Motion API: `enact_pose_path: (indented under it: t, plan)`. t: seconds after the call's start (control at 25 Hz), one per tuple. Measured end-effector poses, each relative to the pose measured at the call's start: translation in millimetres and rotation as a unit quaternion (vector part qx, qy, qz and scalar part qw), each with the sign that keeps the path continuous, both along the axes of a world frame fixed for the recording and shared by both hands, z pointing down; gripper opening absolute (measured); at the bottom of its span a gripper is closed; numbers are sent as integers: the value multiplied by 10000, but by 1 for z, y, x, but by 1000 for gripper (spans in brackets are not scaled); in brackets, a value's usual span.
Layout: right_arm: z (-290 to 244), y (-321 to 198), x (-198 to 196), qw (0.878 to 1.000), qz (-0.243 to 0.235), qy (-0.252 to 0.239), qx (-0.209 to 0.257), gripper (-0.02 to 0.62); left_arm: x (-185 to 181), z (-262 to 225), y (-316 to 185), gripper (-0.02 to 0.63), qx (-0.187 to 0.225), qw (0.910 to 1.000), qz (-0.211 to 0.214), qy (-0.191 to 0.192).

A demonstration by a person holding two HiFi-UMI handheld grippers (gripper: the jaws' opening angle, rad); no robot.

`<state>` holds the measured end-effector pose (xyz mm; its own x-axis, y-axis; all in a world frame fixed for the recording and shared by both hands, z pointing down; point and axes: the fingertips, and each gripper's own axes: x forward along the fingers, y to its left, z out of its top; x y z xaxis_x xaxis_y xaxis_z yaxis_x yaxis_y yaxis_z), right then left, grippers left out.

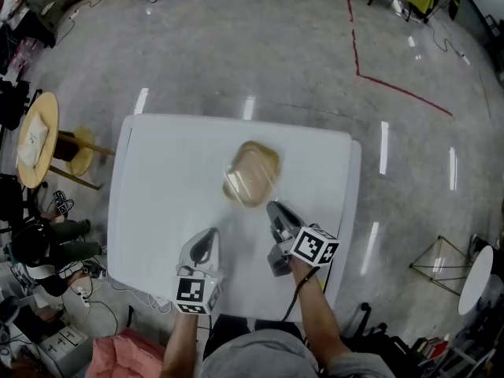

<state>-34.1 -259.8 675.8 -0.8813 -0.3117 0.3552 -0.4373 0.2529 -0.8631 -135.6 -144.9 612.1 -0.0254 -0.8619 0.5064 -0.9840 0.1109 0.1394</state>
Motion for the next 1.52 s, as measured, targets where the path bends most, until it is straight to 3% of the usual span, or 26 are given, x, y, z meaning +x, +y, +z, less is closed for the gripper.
enact_pose_path:
  t: [0.56,1.12,1.52]
  plan:
    - [-20,2,0,9998,38,-145,112,34,-1,-15,9,11,156,9998,-55,-50]
    - [-87,15,17,9952,132,-40,967,31,0,-60,31,11,603,9980,-43,-162]
    - [-152,35,35,9835,292,105,1780,29,7,-103,43,11,1042,9943,159,-144]
